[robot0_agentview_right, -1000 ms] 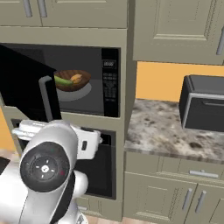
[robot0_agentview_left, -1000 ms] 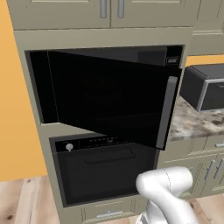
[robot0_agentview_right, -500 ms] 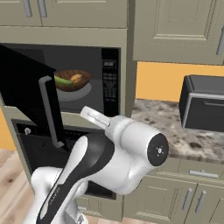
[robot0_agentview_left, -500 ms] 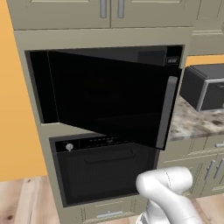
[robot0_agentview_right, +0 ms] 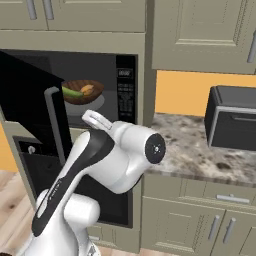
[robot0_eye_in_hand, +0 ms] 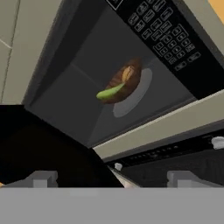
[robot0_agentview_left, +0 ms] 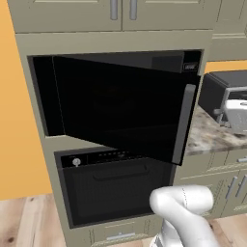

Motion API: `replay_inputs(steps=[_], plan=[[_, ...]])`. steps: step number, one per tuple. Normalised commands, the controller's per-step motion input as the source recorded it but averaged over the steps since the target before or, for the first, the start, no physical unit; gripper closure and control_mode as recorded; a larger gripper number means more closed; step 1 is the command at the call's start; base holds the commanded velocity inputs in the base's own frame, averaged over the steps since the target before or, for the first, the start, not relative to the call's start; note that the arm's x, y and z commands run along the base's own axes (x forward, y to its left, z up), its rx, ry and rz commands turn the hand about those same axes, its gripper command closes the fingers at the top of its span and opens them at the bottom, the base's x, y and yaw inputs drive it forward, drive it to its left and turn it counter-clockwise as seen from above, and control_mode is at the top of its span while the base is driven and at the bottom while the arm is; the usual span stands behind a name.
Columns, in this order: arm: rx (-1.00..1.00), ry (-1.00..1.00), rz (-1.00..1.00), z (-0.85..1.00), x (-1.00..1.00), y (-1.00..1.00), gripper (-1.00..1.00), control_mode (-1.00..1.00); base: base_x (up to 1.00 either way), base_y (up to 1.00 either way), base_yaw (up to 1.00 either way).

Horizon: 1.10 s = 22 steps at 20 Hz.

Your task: The microwave is finished heating the chicken drumstick and cucumber. Take the bowl containing the food and place it on the dining counter.

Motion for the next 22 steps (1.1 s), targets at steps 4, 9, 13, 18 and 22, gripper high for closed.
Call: replay_inputs(steps=[4,9,13,18,22], plan=[[0.0,0.22,0.0,0.0,0.68,0.48,-1.0,-1.0,0.0,0.0,0.0],[0.0,0.19,0.0,0.0,0.5,0.38,-1.0,-1.0,0.0,0.0,0.0],[0.01,0.17,0.01,0.0,0.02,0.6,-1.0,-1.0,0.0,0.0,0.0],[0.04,0.1,0.04,0.0,-0.24,0.7,-1.0,-1.0,0.0,0.0,0.0],[0.09,0.06,0.07,0.0,-0.62,0.59,-1.0,-1.0,0.0,0.0,0.0]])
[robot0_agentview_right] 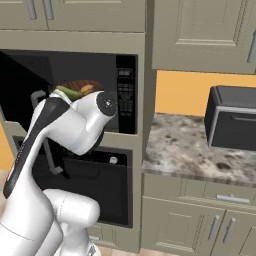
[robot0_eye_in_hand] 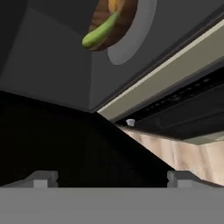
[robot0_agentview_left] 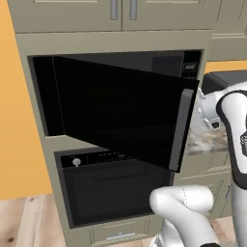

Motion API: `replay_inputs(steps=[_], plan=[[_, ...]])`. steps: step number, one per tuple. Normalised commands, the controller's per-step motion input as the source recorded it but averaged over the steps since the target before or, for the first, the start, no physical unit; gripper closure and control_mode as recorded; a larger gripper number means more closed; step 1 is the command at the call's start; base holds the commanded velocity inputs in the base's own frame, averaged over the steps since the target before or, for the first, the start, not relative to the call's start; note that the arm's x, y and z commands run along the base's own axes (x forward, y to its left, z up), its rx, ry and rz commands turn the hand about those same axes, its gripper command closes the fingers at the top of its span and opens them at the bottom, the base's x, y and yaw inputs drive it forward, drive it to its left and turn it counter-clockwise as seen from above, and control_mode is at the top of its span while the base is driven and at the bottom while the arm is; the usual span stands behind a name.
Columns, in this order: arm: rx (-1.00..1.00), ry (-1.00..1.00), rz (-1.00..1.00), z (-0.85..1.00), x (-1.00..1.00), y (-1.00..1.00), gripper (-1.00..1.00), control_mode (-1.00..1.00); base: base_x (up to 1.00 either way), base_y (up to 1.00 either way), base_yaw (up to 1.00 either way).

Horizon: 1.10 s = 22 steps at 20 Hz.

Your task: The microwave is finished heating the chicken drumstick and cucumber. Take the bowl containing the food and place it on the dining counter.

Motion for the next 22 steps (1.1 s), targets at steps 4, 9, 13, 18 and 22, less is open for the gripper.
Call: replay_inputs(steps=[4,9,13,18,22], plan=[[0.14,0.08,0.21,0.03,-0.71,0.48,-1.0,-1.0,0.0,0.0,0.0],[0.1,0.05,0.24,0.0,-0.61,0.95,-1.0,-1.0,0.0,0.0,0.0],[0.06,0.01,0.19,0.0,-0.53,1.0,-1.0,-1.0,0.0,0.0,0.0],[0.07,0.0,0.14,0.0,-0.49,1.0,-1.0,-1.0,0.0,0.0,0.0],[0.08,-0.01,0.05,0.0,-0.29,1.0,-1.0,-1.0,0.0,0.0,0.0]])
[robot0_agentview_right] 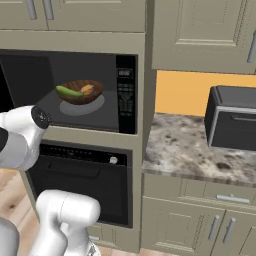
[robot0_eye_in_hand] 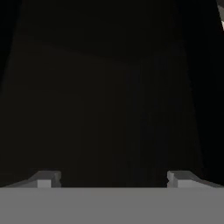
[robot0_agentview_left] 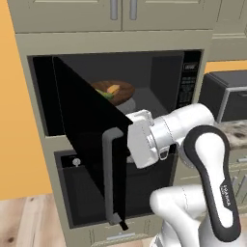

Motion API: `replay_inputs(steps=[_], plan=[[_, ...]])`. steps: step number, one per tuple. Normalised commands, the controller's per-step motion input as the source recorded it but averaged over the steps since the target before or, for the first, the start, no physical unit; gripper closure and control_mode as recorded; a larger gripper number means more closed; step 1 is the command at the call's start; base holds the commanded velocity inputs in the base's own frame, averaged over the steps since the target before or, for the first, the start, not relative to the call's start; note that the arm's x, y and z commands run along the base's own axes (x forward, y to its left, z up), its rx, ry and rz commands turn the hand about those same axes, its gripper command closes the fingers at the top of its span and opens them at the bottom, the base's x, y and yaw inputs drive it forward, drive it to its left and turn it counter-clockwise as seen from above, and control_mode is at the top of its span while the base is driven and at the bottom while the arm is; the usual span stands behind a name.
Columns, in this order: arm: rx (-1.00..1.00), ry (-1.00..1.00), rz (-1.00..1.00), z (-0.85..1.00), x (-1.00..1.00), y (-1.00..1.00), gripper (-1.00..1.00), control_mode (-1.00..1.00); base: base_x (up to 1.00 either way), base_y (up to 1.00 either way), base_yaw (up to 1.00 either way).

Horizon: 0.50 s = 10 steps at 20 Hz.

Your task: The microwave is finished heating the chicken drumstick and cucumber. Take the bowl containing the food and place it on the dining counter.

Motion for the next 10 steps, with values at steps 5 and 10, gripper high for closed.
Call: replay_inputs(steps=[5,10], plan=[[0.02,-0.06,0.0,0.0,-0.08,1.0,-1.0,-1.0,0.0,0.0,0.0],[-0.03,0.0,-0.01,0.0,0.0,0.13,-1.0,-1.0,0.0,0.0,0.0]])
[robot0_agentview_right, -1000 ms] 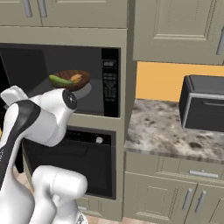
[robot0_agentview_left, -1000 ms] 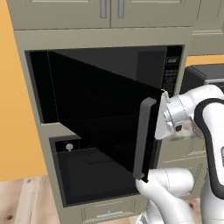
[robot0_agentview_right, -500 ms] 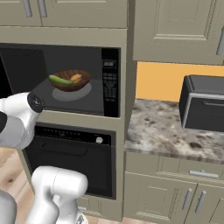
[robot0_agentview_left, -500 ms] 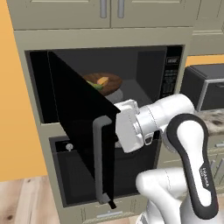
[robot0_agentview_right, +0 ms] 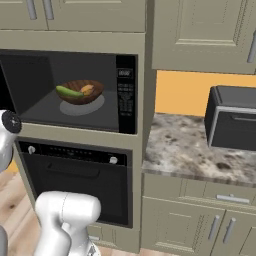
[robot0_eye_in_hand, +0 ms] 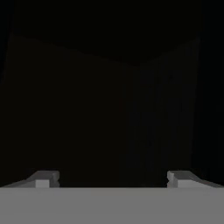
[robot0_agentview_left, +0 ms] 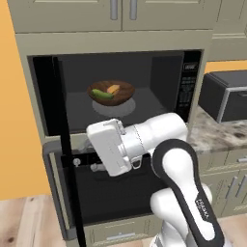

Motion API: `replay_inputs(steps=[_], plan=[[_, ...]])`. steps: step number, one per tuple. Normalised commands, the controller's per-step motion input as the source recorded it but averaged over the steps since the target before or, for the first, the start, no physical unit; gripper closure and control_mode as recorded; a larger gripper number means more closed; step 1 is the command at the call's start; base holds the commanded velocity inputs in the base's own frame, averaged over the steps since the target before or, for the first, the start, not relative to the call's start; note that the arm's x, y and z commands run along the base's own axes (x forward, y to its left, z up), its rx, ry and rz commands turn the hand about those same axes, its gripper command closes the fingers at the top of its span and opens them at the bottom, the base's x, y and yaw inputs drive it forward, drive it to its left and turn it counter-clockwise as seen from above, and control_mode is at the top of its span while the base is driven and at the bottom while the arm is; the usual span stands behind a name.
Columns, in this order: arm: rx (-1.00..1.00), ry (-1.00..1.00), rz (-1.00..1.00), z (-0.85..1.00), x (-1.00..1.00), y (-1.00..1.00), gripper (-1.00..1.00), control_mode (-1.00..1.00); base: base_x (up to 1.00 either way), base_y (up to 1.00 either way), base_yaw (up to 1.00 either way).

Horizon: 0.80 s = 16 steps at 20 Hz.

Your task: The microwave is finished heating the chicken drumstick and cucumber. Take the bowl containing the food and place it on the dining counter.

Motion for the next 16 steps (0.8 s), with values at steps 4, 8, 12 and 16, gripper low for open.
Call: replay_inputs(steps=[4,8,12,16], plan=[[0.02,0.0,-0.32,0.11,-0.02,-0.96,-1.0,-1.0,0.0,0.0,0.0],[0.0,0.0,-0.44,0.3,0.02,-1.0,-1.0,-1.0,0.0,0.0,0.0],[0.0,0.0,-0.44,0.24,0.3,-1.0,-1.0,-1.0,0.0,0.0,0.0],[0.0,0.0,-0.39,0.01,0.51,-1.0,-1.0,-1.0,0.0,0.0,0.0]])
